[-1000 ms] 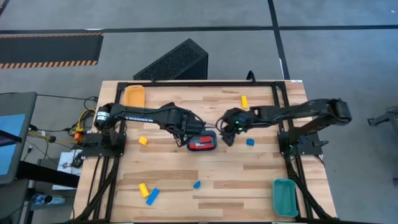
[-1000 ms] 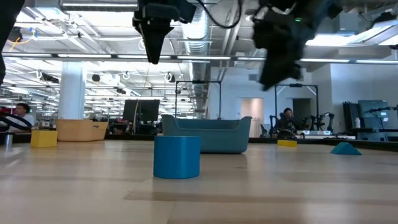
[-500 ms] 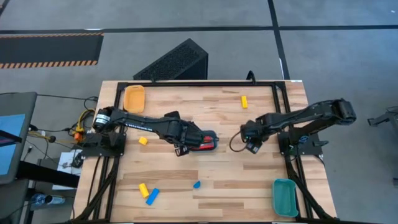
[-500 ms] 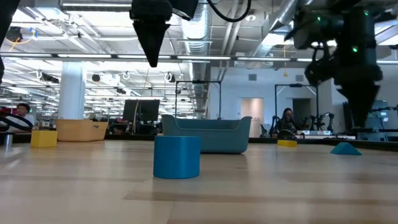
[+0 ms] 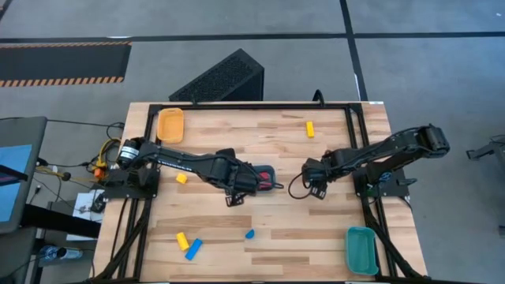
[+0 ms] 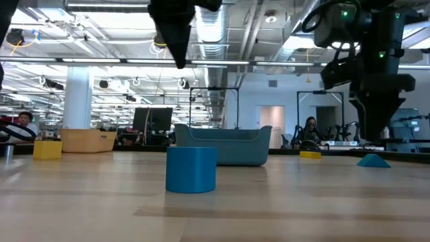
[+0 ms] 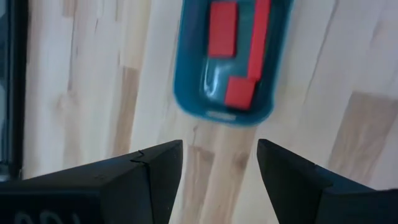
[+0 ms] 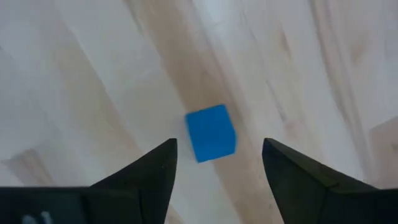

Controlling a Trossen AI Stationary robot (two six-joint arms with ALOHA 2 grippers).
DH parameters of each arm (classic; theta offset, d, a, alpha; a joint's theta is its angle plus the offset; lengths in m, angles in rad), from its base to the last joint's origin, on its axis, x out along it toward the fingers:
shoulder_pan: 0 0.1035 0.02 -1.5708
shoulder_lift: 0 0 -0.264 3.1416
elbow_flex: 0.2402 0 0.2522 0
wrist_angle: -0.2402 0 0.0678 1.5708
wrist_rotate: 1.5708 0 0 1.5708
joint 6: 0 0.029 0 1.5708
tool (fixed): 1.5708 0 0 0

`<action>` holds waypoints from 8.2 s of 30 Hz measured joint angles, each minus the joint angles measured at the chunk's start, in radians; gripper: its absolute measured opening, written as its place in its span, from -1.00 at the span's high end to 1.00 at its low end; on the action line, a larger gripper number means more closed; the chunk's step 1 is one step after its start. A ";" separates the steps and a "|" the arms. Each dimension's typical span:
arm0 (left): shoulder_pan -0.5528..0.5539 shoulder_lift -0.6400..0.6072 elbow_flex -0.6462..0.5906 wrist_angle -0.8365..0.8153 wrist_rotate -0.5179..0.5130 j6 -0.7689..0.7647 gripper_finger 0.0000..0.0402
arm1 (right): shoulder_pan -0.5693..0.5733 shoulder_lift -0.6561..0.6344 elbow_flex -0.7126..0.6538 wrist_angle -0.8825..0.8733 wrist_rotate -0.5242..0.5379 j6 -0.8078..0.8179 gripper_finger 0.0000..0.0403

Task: Sort & place blocks by color
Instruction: Put the top right blue block into the yellow bin

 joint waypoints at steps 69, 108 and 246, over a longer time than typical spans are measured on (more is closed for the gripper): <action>-0.151 -0.316 -0.002 -0.085 -0.267 -0.342 0.02 | -0.228 -0.045 0.055 0.745 -0.109 0.185 0.38; -0.449 -0.488 0.014 -0.245 -0.817 -0.649 0.02 | -0.232 0.345 0.673 1.327 -0.805 0.284 0.31; 0.339 -0.417 -0.095 -0.061 -0.456 -0.192 0.23 | -0.608 0.071 0.671 0.387 -0.584 -0.266 0.19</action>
